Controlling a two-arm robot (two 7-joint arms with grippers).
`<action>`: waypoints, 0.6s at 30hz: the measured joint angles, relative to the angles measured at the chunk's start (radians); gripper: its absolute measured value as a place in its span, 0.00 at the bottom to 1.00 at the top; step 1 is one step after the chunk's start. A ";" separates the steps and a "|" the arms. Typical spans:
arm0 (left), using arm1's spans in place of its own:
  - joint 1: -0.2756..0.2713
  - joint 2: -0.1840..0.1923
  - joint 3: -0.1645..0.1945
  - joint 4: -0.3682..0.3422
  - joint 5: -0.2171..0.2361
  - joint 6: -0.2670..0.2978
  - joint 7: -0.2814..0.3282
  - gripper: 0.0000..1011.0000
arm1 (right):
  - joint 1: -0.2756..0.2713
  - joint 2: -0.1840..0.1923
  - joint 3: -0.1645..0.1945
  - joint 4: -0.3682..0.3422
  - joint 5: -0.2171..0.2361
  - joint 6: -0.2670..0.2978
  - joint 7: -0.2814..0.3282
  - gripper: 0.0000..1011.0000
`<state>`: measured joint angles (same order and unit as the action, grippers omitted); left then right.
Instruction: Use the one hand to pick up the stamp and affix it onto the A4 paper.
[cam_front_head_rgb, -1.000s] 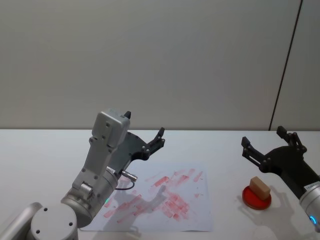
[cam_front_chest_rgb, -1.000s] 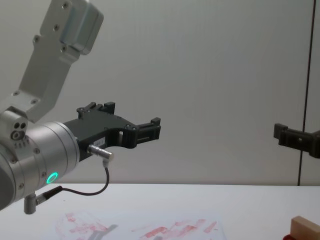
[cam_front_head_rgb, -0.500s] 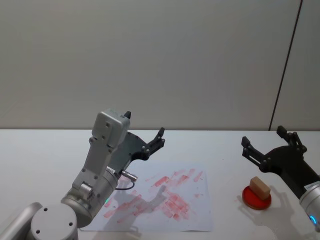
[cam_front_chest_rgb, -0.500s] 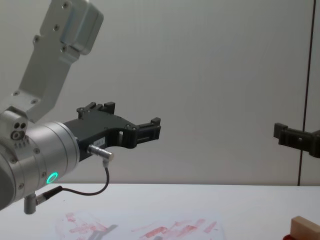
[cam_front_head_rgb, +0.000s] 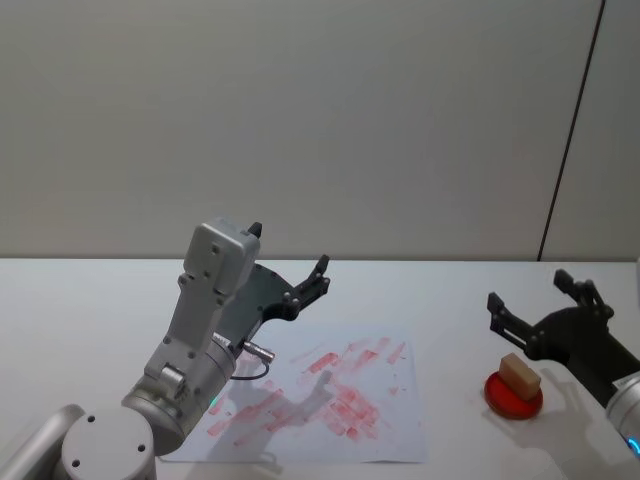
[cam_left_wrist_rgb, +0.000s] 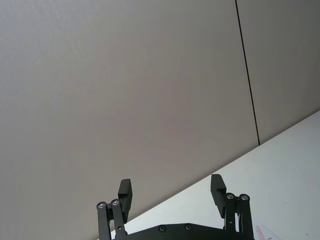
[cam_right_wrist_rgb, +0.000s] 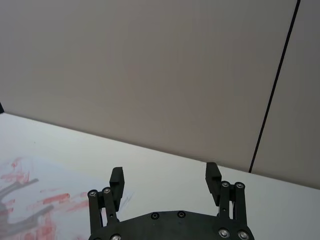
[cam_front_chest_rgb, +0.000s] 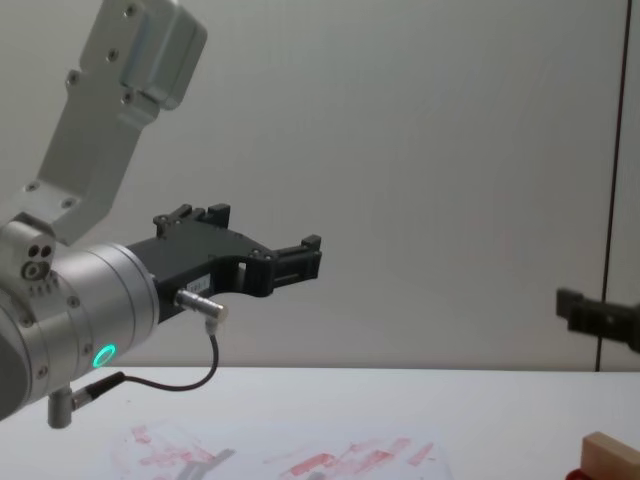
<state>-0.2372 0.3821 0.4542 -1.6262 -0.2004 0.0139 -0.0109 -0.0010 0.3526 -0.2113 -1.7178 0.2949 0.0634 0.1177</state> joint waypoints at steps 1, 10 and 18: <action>0.000 0.000 0.000 0.000 0.000 0.000 0.000 0.99 | 0.002 0.004 0.003 0.010 0.001 0.006 0.011 0.99; 0.000 0.000 0.000 0.000 0.000 0.000 0.000 0.99 | 0.009 0.022 0.013 0.065 0.001 0.030 0.064 0.99; 0.000 0.000 0.000 0.000 0.000 0.000 0.000 0.99 | 0.012 0.029 0.017 0.102 -0.001 0.047 0.093 0.99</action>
<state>-0.2372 0.3821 0.4542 -1.6262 -0.2004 0.0138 -0.0109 0.0106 0.3821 -0.1940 -1.6154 0.2942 0.1099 0.2105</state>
